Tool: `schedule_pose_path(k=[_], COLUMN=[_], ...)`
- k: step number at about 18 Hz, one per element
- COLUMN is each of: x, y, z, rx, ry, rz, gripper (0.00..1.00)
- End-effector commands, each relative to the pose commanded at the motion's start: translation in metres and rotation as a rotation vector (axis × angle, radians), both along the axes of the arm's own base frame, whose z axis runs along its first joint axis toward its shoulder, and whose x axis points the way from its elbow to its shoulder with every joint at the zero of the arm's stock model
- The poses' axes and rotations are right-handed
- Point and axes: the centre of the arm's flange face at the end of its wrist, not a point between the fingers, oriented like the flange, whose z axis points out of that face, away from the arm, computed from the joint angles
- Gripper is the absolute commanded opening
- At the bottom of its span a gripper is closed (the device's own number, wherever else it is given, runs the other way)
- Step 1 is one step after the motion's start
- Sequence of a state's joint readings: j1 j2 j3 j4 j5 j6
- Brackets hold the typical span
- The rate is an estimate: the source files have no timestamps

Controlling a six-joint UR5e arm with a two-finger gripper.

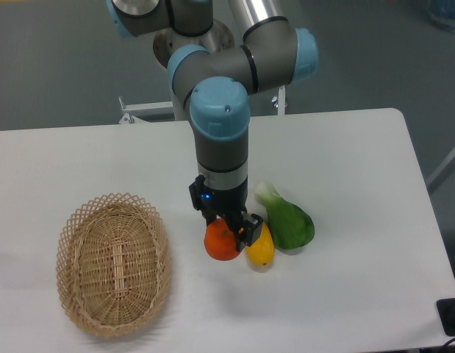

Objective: Place the orange on the table

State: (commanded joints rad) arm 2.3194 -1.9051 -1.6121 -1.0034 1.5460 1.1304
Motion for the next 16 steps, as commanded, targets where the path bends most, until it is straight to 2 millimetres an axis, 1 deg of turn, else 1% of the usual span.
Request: schedule_pose_path(k=[2,3,6,7,11,12,14,15,16], x=[-0.009,-0.014,-0.028,-0.03,-0.03,-0.028,-0.024,-0.02,-0.017], y=[0.007,0.011,0.025,0.027,0.031,0.034,0.042,0.045,0.048], z=[-0.009,-0.02,-0.042,-0.052,-0.077,-0.085,-0.088,-0.098,-0.102], rx=[-0.005,-0.015,-0.012,-0.02,-0.034,-0.037,-0.032,-0.041,-0.046], ry=[0.03,0.034,0.058,0.049,0.005,-0.006,-0.014,-0.024,-0.027], rz=[0.006,0.013,0.025,0.029,0.104,0.13,0.169,0.178,0.182], gripper=[0.73,0.73,0.73,0.73,0.74,0.74,0.74,0.74,0.75])
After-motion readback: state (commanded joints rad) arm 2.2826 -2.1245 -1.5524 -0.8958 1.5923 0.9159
